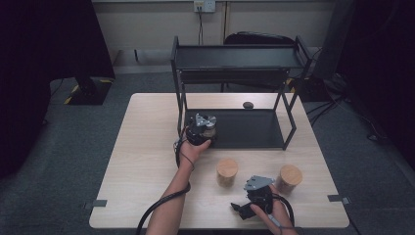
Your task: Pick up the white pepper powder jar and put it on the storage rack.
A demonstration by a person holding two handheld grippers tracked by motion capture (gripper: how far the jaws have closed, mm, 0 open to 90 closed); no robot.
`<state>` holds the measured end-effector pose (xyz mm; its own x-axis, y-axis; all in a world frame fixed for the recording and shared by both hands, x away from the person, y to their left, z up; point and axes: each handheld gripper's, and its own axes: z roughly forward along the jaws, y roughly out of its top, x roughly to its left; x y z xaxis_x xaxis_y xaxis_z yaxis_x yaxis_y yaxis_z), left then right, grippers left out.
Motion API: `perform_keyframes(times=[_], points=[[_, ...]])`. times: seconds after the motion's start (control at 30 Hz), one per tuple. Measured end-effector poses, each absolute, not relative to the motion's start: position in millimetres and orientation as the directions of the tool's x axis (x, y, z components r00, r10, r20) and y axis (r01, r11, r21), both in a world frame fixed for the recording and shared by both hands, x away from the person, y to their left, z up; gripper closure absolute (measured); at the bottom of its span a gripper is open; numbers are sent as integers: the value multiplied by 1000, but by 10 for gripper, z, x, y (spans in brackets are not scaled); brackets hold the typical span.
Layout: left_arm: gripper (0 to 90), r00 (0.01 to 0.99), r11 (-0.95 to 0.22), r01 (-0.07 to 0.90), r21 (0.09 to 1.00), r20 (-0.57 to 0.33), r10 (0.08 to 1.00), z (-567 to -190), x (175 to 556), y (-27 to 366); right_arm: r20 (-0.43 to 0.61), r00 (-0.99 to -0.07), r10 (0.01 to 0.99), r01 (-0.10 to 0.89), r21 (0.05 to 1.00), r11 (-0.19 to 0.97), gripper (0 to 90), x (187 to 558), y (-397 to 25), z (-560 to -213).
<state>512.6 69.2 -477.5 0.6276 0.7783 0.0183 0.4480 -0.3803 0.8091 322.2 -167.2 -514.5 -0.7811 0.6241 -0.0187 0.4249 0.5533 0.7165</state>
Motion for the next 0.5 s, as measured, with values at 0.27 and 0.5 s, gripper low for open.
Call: perform_keyframes(times=[0.27, 0.5], points=[[307, 609, -372, 463, 805, 16, 793, -4815, 5181, 657, -18, -781, 624, 425, 716, 553, 0, 3222, -1672, -5145], [307, 601, -383, 464, 799, 33, 798, -4816, 5219, 623, -18, -781, 624, 425, 716, 553, 0, 3222, -1671, -5145]])
